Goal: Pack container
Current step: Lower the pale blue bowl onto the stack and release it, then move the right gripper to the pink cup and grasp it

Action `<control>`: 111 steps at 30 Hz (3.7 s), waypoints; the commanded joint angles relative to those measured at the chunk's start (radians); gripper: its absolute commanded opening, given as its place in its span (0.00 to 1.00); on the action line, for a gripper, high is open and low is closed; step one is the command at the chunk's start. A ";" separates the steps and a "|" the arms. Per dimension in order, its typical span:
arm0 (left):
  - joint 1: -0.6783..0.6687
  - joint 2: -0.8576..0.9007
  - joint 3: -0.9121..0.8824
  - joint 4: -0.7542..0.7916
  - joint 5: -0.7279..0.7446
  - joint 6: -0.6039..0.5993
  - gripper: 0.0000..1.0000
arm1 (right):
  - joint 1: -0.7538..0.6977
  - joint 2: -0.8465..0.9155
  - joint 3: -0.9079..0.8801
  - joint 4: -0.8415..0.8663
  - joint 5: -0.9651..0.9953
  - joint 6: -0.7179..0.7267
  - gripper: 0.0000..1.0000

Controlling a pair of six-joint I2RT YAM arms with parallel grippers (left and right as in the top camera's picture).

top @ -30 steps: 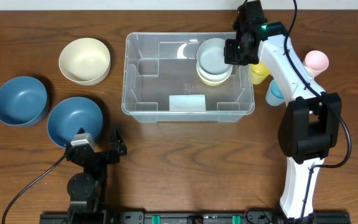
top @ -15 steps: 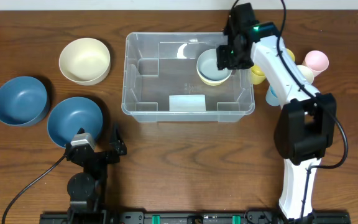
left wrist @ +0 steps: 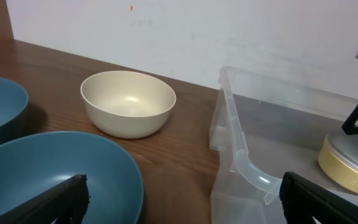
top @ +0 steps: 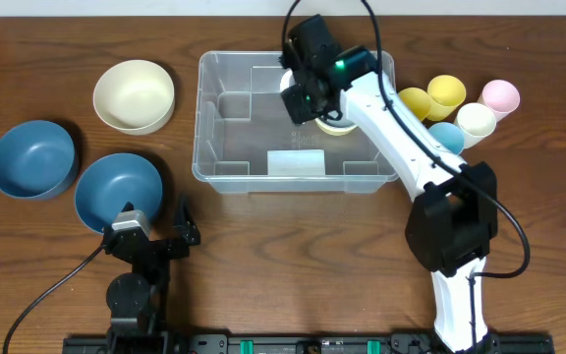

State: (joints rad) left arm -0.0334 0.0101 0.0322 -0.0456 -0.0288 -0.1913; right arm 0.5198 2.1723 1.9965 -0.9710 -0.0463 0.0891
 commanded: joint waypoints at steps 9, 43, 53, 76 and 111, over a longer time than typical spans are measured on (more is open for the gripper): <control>0.004 -0.006 -0.028 -0.026 -0.001 -0.009 0.98 | 0.002 0.109 0.017 0.009 0.000 -0.039 0.48; 0.004 -0.006 -0.028 -0.026 -0.001 -0.009 0.98 | -0.061 0.185 0.018 0.018 0.028 -0.042 0.45; 0.004 -0.006 -0.028 -0.026 -0.001 -0.009 0.98 | -0.053 0.179 0.052 0.002 0.005 -0.068 0.43; 0.004 -0.006 -0.028 -0.026 -0.001 -0.009 0.98 | -0.332 0.048 0.664 -0.728 0.008 0.190 0.68; 0.004 -0.006 -0.028 -0.026 -0.001 -0.009 0.98 | -0.958 0.043 0.099 -0.193 -0.070 0.137 0.66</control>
State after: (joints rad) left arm -0.0334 0.0101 0.0322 -0.0460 -0.0288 -0.1913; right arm -0.4561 2.2303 2.1357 -1.1931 -0.0666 0.2726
